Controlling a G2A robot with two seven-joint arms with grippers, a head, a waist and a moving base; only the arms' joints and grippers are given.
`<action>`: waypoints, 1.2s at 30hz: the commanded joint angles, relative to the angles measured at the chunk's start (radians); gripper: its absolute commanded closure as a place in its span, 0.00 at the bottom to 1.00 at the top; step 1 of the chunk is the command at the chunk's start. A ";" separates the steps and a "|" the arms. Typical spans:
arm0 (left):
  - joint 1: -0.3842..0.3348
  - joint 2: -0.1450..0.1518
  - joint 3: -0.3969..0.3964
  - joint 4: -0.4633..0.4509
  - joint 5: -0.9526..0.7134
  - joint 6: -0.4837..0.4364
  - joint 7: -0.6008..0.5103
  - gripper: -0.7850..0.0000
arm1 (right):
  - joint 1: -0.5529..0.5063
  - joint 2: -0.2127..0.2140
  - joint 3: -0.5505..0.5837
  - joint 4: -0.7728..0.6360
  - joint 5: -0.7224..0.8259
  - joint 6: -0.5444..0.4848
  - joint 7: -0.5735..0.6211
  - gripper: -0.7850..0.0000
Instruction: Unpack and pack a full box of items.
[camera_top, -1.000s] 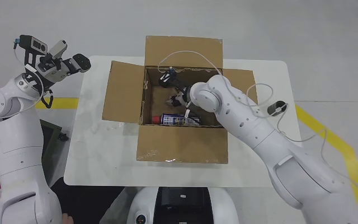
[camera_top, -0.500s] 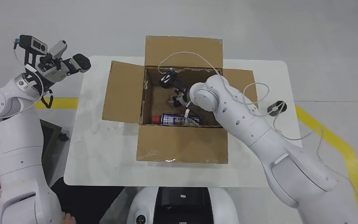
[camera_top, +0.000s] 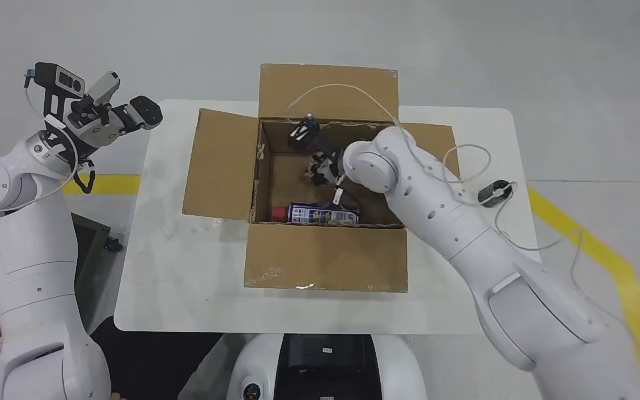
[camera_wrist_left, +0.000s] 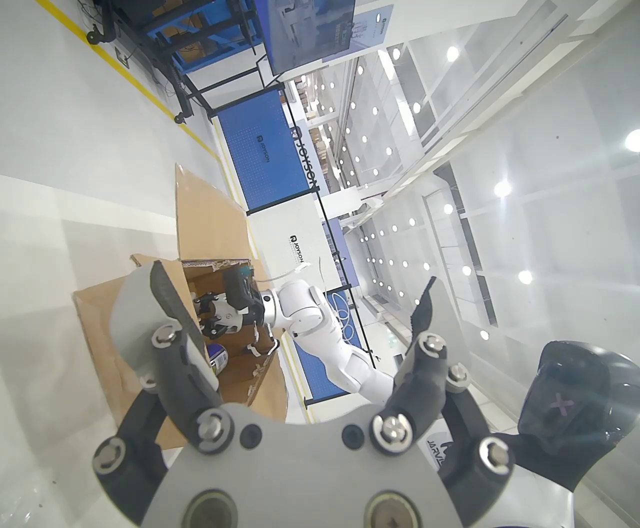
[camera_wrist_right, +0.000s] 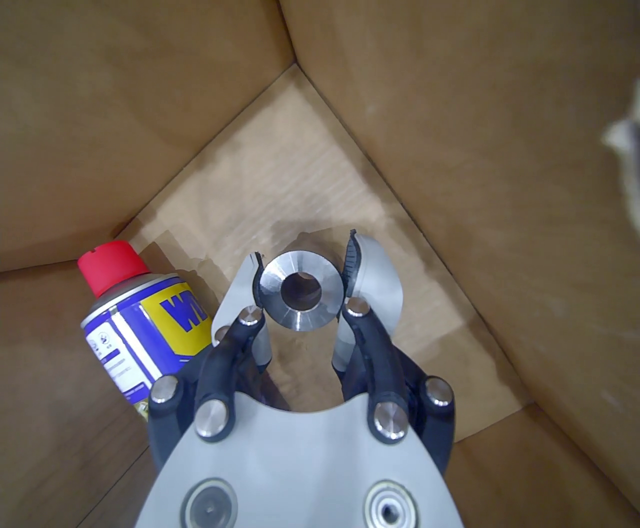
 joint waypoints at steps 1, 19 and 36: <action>0.000 0.000 0.000 0.000 0.000 0.000 0.000 0.00 | -0.009 0.010 0.025 -0.028 0.008 0.000 0.013 1.00; 0.000 0.000 0.000 0.000 0.000 0.000 0.000 0.00 | -0.198 0.118 0.279 -0.469 0.015 0.057 0.224 1.00; 0.000 0.000 0.000 0.000 0.000 0.000 0.000 0.00 | -0.315 0.171 0.480 -0.719 0.065 0.143 0.293 1.00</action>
